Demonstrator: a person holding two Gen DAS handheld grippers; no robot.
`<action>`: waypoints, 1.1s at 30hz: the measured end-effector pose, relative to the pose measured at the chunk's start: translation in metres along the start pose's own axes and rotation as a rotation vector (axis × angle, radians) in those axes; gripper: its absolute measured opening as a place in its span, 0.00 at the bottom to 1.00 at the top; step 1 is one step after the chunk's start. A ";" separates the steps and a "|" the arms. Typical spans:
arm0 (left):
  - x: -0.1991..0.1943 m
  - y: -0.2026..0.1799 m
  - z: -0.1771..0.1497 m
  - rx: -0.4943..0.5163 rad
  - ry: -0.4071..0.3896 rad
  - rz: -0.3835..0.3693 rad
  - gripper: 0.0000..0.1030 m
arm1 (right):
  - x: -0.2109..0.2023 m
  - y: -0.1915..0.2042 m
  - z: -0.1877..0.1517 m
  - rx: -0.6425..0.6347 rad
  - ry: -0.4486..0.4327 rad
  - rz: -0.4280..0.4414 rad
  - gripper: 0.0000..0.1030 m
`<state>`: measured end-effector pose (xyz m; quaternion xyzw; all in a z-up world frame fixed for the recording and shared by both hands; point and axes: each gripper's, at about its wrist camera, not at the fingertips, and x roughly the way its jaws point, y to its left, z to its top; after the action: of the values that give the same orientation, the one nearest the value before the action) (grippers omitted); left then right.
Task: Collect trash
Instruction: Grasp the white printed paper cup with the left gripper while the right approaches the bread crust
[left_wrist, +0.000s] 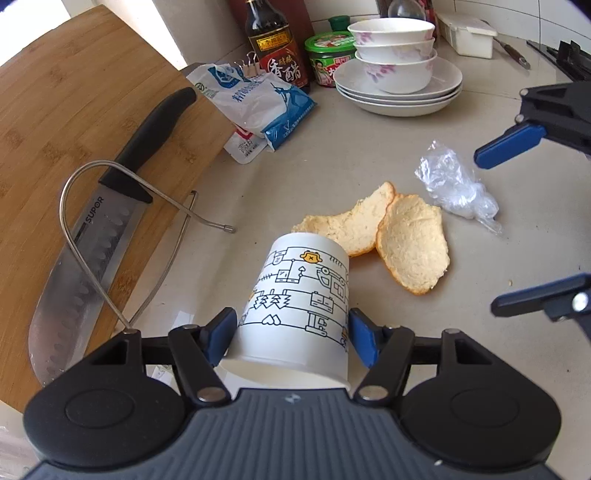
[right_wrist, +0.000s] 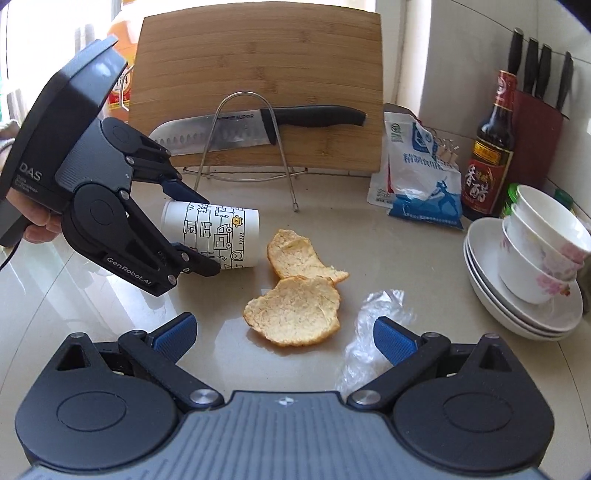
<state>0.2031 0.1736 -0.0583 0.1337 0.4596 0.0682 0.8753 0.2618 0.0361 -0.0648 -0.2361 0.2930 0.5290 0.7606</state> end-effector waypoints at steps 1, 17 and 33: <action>-0.001 0.000 0.000 -0.002 -0.003 -0.003 0.63 | 0.006 0.002 0.001 -0.019 0.006 -0.006 1.00; -0.011 0.001 0.002 -0.034 -0.040 -0.018 0.63 | 0.060 0.004 0.001 -0.081 0.070 -0.013 0.93; -0.013 0.000 0.002 -0.033 -0.024 -0.039 0.63 | 0.047 0.001 0.006 -0.045 0.069 -0.009 0.63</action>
<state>0.1973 0.1700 -0.0467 0.1110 0.4502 0.0571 0.8842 0.2750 0.0717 -0.0936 -0.2723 0.3060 0.5235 0.7471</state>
